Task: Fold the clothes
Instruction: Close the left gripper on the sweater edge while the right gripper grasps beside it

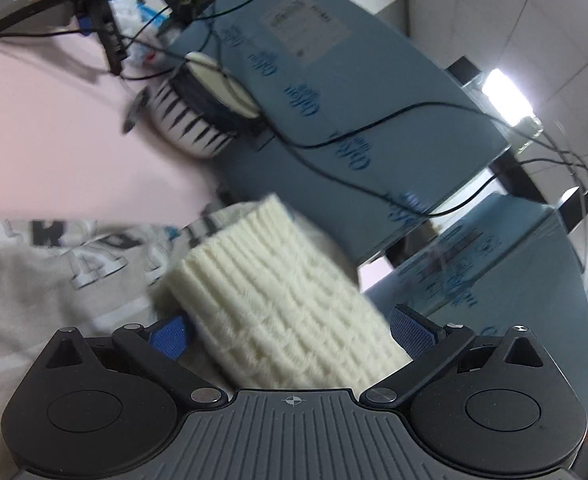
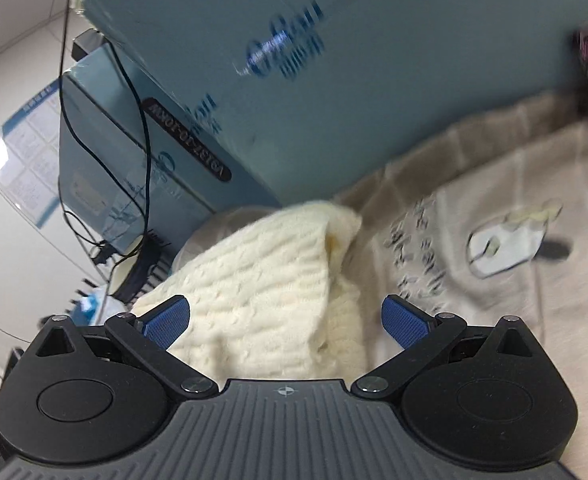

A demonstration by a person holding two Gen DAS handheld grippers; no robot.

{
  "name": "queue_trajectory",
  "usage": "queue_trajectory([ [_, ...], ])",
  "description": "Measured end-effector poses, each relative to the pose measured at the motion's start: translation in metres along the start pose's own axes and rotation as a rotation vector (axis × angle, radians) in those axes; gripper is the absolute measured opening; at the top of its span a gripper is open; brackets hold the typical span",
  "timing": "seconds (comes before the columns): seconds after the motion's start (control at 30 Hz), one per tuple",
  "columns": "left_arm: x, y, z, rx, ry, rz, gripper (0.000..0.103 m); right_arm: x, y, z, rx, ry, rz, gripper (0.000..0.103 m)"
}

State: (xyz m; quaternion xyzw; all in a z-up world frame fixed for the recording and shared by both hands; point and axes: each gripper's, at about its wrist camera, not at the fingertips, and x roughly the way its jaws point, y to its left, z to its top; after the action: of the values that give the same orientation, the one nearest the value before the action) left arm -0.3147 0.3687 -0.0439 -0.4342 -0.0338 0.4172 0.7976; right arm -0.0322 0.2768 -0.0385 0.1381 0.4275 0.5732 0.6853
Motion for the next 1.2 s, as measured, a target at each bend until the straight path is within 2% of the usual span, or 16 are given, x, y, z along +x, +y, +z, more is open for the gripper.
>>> queue_trajectory([
  [0.13, 0.008, -0.015, -0.006, 0.108, -0.023, -0.025, 0.102, -0.002, 0.004, -0.008, -0.045, 0.0, 0.016, 0.103],
  [0.23, 0.008, -0.025, -0.011, 0.198, -0.036, -0.003, 0.098, -0.003, 0.003, -0.012, -0.052, 0.002, 0.024, 0.1],
  [0.27, 0.01, -0.027, -0.014, 0.23, -0.033, 0.039, 0.089, -0.003, 0.004, -0.013, -0.064, -0.001, 0.015, 0.099],
  [0.3, 0.012, -0.029, -0.016, 0.259, -0.031, 0.074, 0.074, -0.004, 0.005, -0.014, -0.077, -0.005, 0.006, 0.097],
  [0.37, 0.013, -0.031, -0.019, 0.293, -0.032, 0.104, 0.071, -0.005, 0.006, -0.017, -0.103, -0.012, -0.011, 0.092],
  [0.43, 0.011, -0.035, -0.022, 0.333, -0.047, 0.125, 0.063, -0.006, 0.008, -0.02, -0.131, -0.023, -0.03, 0.084],
  [0.47, 0.009, -0.037, -0.023, 0.346, -0.059, 0.133, 0.053, -0.007, 0.008, -0.021, -0.132, -0.03, -0.03, 0.082],
  [0.6, 0.0, -0.038, -0.023, 0.368, -0.09, 0.117, 0.04, -0.012, 0.006, -0.022, -0.134, -0.065, -0.024, 0.062],
  [0.63, -0.002, -0.039, -0.023, 0.37, -0.097, 0.116, 0.04, -0.014, 0.006, -0.023, -0.137, -0.079, -0.025, 0.054],
  [0.73, -0.007, -0.043, -0.023, 0.39, -0.125, 0.107, 0.036, -0.022, 0.007, -0.022, -0.139, -0.107, 0.001, 0.045],
  [0.93, -0.026, -0.054, -0.025, 0.421, -0.213, 0.075, 0.033, -0.039, 0.012, -0.017, -0.135, -0.155, 0.082, 0.039],
  [1.2, -0.059, -0.066, -0.025, 0.461, -0.36, 0.018, 0.033, -0.07, 0.036, -0.02, -0.182, -0.224, 0.172, 0.038],
])
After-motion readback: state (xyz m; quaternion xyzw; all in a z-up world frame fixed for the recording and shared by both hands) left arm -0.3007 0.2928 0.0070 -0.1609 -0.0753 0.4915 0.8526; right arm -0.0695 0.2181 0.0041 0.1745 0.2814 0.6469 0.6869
